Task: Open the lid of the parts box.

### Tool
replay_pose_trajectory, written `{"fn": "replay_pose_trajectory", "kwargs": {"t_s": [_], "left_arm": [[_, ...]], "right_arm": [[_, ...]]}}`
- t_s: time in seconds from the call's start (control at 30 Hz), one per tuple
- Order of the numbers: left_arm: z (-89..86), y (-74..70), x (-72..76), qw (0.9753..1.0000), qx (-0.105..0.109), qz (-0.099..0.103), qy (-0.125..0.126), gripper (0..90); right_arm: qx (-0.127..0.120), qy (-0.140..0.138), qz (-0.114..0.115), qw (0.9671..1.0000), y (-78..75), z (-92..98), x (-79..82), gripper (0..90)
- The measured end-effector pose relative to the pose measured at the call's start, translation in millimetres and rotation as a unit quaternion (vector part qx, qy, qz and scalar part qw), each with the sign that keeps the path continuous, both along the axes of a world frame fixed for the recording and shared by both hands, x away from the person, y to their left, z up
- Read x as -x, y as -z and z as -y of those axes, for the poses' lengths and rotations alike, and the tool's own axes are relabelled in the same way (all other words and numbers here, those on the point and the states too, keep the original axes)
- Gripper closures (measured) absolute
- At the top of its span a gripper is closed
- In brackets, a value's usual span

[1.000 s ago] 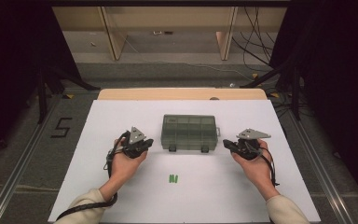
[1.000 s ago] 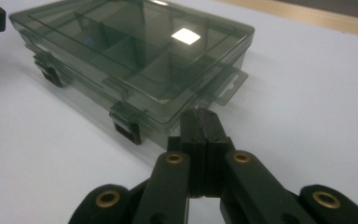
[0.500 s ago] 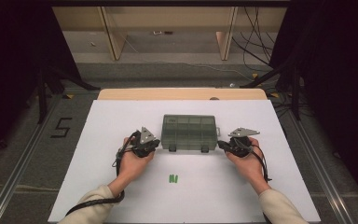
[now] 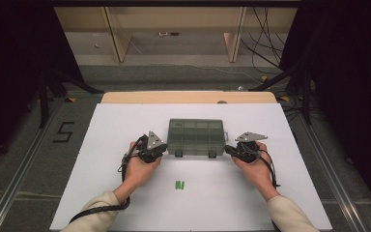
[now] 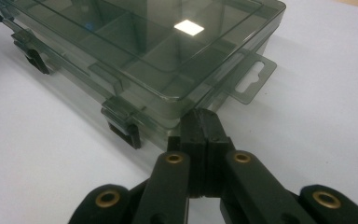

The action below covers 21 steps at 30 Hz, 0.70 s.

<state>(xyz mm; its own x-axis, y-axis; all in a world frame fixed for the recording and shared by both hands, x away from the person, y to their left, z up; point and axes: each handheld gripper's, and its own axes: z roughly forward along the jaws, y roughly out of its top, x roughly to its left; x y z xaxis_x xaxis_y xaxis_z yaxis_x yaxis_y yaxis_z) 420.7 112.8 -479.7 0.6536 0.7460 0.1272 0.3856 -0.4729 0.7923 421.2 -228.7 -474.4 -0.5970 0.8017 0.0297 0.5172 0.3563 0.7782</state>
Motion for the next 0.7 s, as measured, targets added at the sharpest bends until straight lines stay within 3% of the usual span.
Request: {"fn": "replay_pose_trajectory", "kwargs": {"t_s": [0.03,0.07,0.1,0.23,0.3,0.37,0.43,0.47,0.5,0.7], "left_arm": [[-0.3,-0.4,0.1,1.0,0.0,-0.002,0.004,90.0],[-2.6,-2.7,-0.3,0.9998,-0.016,-0.004,0.014,90.0],[-1.6,-2.0,0.4,0.9999,-0.007,-0.004,0.008,90.0],[-2.6,-3.5,0.2,1.0,-0.004,-0.001,0.006,90.0],[-2.6,-4.4,0.1,1.0,0.001,0.004,0.005,90.0],[-4.4,-7.1,0.0,0.9999,-0.01,0.006,0.01,90.0],[-3.2,-7.0,0.4,1.0,0.008,0.002,0.003,90.0],[-4.1,-8.2,0.2,0.9999,0.001,0.01,0.005,90.0],[-2.9,-8.2,0.6,0.9999,0.014,0.009,-0.002,90.0],[-0.8,-11.3,1.1,0.9993,0.03,0.019,-0.009,90.0]], "right_arm": [[0.001,-0.004,0.005,1.0,0.0,0.4,-0.7,90.0],[0.001,-0.004,0.006,1.0,-0.2,0.3,-0.6,90.0],[0.002,-0.006,0.008,0.9999,-0.5,0.5,-0.5,90.0],[-0.006,0.0,0.001,1.0,-3.2,-1.3,1.3,90.0],[-0.006,0.001,0.009,0.9999,-3.6,-1.1,1.2,90.0],[-0.008,0.0,0.015,0.9999,-4.8,-0.7,1.1,90.0],[-0.01,0.001,0.012,0.9999,-6.2,-0.8,1.6,90.0],[-0.01,0.0,0.016,0.9998,-6.6,-0.4,1.6,90.0],[-0.01,0.0,0.017,0.9998,-7.4,-0.3,1.8,90.0],[-0.012,-0.001,0.029,0.9995,-11.0,-1.5,2.8,90.0]]}}
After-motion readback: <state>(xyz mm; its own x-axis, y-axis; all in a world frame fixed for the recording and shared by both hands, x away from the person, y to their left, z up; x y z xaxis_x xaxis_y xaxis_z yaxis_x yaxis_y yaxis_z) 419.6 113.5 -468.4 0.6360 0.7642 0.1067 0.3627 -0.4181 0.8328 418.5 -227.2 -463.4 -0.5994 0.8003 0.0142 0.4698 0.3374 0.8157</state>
